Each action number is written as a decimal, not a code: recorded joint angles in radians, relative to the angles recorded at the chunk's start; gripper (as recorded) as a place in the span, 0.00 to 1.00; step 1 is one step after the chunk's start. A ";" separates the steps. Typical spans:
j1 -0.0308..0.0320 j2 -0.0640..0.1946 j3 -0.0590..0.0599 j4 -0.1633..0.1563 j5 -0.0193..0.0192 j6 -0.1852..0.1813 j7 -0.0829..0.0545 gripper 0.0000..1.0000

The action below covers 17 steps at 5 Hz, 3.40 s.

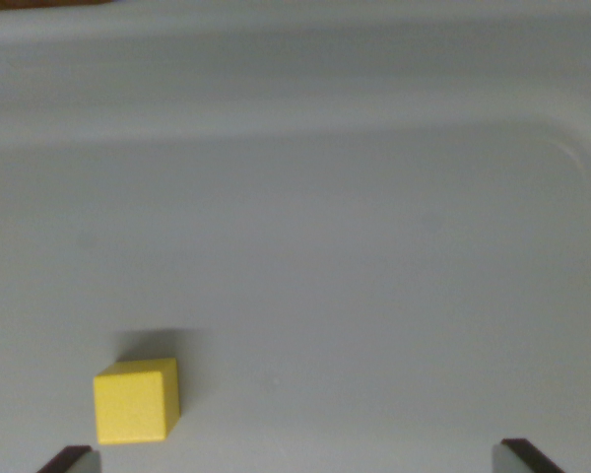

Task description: Pick yellow cube

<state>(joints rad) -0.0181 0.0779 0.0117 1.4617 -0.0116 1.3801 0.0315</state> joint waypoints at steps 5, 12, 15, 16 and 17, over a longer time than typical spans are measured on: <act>0.0250 0.062 0.019 -0.092 -0.0001 -0.127 0.025 0.00; 0.0528 0.131 0.041 -0.193 -0.0002 -0.269 0.052 0.00; 0.0709 0.176 0.055 -0.260 -0.0002 -0.361 0.070 0.00; 0.0709 0.176 0.055 -0.260 -0.0002 -0.361 0.070 0.00; 0.0792 0.197 0.061 -0.290 -0.0003 -0.404 0.078 0.00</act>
<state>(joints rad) 0.0611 0.2749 0.0732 1.1714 -0.0119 0.9765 0.1096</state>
